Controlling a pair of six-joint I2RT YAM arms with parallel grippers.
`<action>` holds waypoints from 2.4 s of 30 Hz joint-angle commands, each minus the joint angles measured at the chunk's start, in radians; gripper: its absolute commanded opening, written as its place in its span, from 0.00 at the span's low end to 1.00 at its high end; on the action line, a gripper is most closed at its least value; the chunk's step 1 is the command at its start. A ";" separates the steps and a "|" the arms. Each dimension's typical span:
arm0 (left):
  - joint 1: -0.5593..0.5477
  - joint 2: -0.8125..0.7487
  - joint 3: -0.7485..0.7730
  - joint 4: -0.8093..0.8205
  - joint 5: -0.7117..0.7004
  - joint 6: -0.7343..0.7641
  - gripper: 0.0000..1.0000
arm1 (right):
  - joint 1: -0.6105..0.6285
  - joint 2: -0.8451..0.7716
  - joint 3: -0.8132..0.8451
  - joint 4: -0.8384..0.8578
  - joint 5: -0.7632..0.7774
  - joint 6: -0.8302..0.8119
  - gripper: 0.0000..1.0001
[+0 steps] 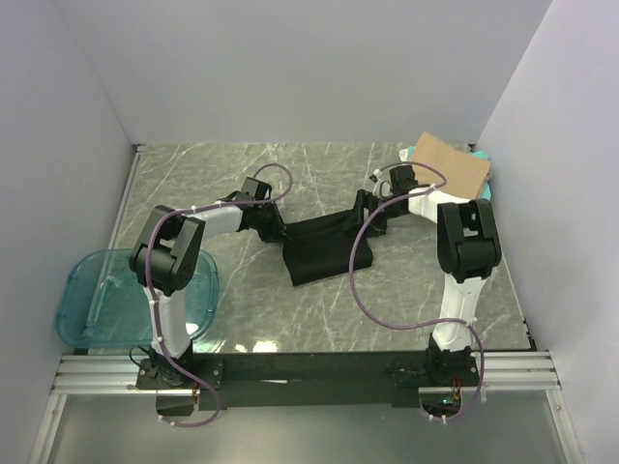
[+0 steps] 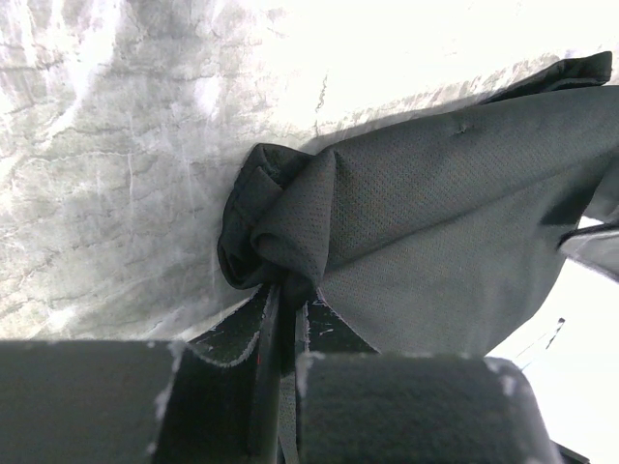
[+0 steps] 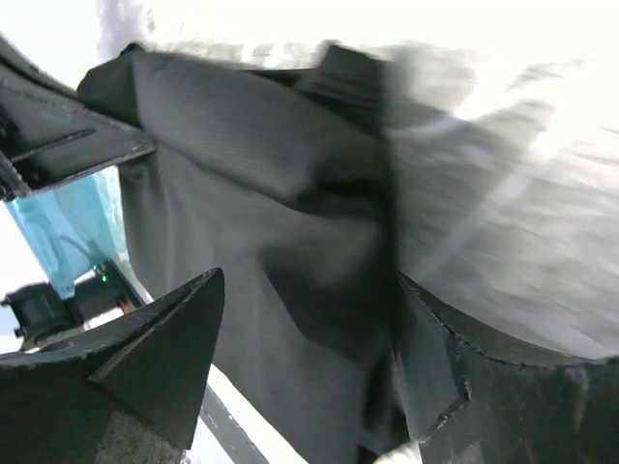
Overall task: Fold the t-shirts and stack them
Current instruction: Neatly place the folded tshirt to the corner
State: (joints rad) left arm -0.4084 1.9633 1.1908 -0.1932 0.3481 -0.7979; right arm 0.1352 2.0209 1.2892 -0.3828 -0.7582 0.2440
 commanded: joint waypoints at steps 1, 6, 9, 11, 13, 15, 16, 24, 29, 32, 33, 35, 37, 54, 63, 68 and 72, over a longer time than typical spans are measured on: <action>-0.006 0.035 -0.017 -0.017 -0.011 0.031 0.00 | 0.043 0.055 0.004 0.007 0.034 -0.020 0.73; -0.006 0.032 -0.020 -0.008 -0.005 0.031 0.00 | 0.063 0.064 0.013 0.022 0.071 0.003 0.52; -0.006 0.028 -0.020 -0.002 0.008 0.032 0.00 | 0.082 0.055 0.033 0.025 0.117 0.009 0.34; -0.006 0.026 -0.016 -0.003 0.009 0.034 0.02 | 0.090 0.053 0.062 0.016 0.134 0.008 0.22; -0.006 0.016 -0.011 -0.011 0.009 0.031 0.09 | 0.096 0.045 0.084 0.002 0.167 0.012 0.00; -0.006 -0.006 0.000 -0.031 0.000 0.028 0.30 | 0.096 0.029 0.113 -0.008 0.183 0.009 0.00; -0.006 -0.013 0.009 -0.038 -0.009 0.028 0.43 | 0.095 0.022 0.127 -0.033 0.212 -0.003 0.00; 0.008 -0.118 0.047 -0.101 -0.046 0.035 0.75 | 0.083 0.022 0.364 -0.254 0.440 -0.106 0.00; 0.019 -0.158 0.035 -0.110 -0.046 0.043 0.78 | 0.075 0.051 0.527 -0.398 0.669 -0.167 0.00; 0.025 -0.167 0.020 -0.114 -0.047 0.046 0.78 | 0.066 0.053 0.591 -0.435 0.750 -0.167 0.00; 0.026 -0.170 0.013 -0.111 -0.047 0.046 0.78 | 0.063 0.056 0.607 -0.442 0.810 -0.167 0.00; 0.031 -0.175 -0.008 -0.106 -0.043 0.042 0.78 | 0.060 0.065 0.668 -0.464 0.882 -0.172 0.00; 0.033 -0.184 -0.031 -0.094 -0.040 0.034 0.78 | 0.049 0.084 0.735 -0.484 0.948 -0.172 0.00; 0.033 -0.247 -0.129 -0.058 -0.061 0.023 0.78 | -0.039 0.145 1.049 -0.496 1.174 -0.164 0.00; 0.031 -0.311 -0.123 -0.074 -0.092 0.026 0.78 | -0.081 0.107 1.085 -0.487 1.169 -0.157 0.00; 0.028 -0.371 -0.120 -0.100 -0.136 0.039 0.78 | -0.121 0.099 1.090 -0.487 1.157 -0.141 0.00; 0.023 -0.408 -0.126 -0.124 -0.175 0.048 0.78 | -0.131 0.087 1.079 -0.489 1.155 -0.140 0.00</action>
State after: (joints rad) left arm -0.3790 1.6161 1.0641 -0.3065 0.2207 -0.7712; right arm 0.0162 2.1925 2.3238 -0.9054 0.3748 0.0956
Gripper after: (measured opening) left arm 0.781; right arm 0.031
